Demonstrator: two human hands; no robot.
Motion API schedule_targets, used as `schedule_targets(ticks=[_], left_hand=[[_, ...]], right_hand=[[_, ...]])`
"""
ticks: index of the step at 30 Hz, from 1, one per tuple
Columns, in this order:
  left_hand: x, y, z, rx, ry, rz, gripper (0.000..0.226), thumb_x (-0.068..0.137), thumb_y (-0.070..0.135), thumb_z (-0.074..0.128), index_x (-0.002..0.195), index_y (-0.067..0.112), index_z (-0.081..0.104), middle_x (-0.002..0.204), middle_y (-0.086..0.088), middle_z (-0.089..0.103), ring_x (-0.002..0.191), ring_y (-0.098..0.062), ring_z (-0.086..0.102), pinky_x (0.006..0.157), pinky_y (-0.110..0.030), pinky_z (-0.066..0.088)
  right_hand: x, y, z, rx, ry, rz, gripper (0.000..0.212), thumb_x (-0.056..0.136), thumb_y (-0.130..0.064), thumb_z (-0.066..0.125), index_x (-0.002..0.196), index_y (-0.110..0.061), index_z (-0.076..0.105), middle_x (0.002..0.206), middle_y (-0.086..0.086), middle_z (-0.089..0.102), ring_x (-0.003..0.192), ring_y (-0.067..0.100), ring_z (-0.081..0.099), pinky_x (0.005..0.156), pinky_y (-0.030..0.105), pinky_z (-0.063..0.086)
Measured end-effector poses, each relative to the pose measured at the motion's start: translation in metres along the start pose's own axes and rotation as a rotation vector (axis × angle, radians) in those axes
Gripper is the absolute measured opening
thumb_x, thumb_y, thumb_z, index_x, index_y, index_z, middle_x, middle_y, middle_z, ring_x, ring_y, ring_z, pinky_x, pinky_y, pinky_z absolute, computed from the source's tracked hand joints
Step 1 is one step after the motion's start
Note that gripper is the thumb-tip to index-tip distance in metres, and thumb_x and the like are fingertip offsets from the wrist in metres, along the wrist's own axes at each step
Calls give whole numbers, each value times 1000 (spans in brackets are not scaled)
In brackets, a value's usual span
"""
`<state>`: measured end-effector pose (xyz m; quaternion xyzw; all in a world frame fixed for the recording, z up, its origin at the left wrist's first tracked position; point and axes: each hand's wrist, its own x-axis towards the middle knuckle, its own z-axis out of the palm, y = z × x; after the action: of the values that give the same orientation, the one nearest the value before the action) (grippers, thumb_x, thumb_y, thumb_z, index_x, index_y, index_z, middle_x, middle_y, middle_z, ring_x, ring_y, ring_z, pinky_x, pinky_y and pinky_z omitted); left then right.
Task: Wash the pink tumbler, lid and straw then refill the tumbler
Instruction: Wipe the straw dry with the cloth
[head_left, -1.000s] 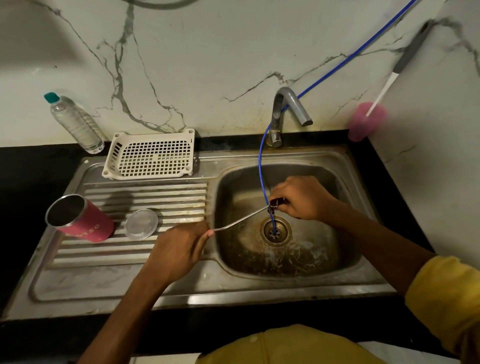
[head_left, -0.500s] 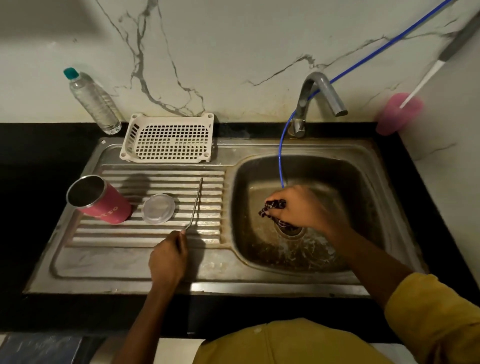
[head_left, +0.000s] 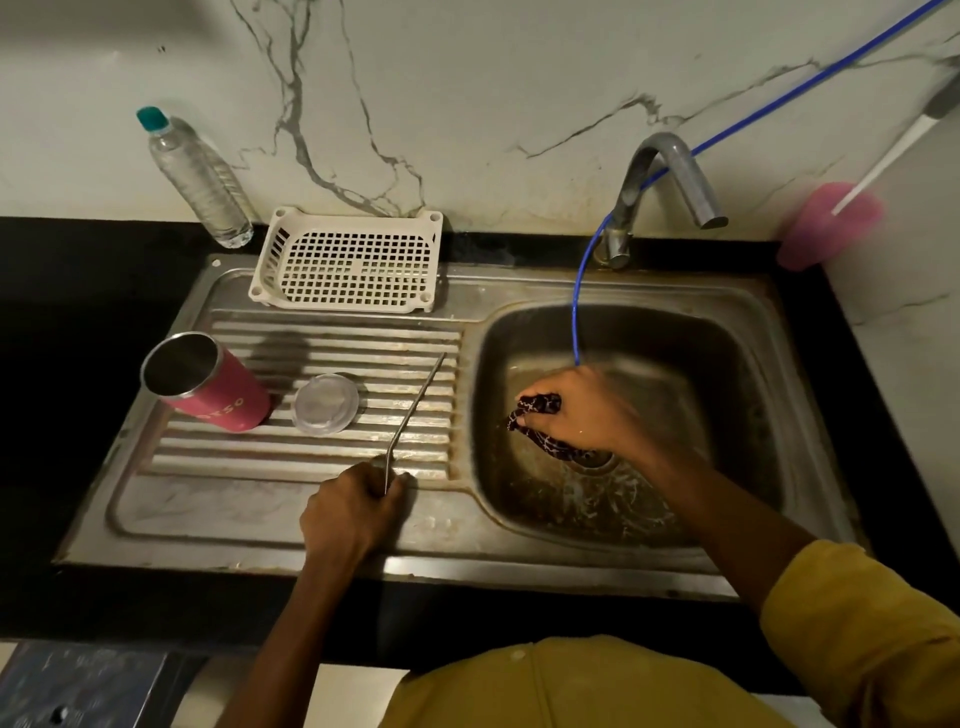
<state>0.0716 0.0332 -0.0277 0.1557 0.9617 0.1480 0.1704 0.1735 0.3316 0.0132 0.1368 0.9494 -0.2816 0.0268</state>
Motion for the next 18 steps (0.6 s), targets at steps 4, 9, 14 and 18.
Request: schedule_targets(ticks=[4,9,14,18], left_hand=[[3,-2,-6,-6,85,85,39,89,63,61,95,25,62,87,2,63,80,-21,60,68,-31,40],[22,-3,4,-112,100,357,39,91,44,65,122,20,60,122,-5,57,110,-23,51,84,-36,46],[50,14,5,-38,144,454,56,90,49,51,133,15,58,134,-10,54,125,-28,46,102,-45,45],[72,25,7,-56,124,533,57,85,40,65,132,10,58,132,-16,55,121,-33,50,102,-45,46]], right_hand=[[16,-1,-2,33,4,-3,31,85,-44,76,113,-30,75,105,-11,75,92,4,66,89,35,56],[55,-23,-14,108,76,-42,32,85,-38,78,113,-24,74,107,-4,75,97,8,66,94,36,53],[135,-57,-28,13,52,-181,36,87,-38,75,119,-21,72,115,-1,73,103,13,65,97,40,51],[218,-88,-32,-58,58,-279,42,85,-45,75,121,-23,71,116,-1,72,102,13,62,102,43,46]])
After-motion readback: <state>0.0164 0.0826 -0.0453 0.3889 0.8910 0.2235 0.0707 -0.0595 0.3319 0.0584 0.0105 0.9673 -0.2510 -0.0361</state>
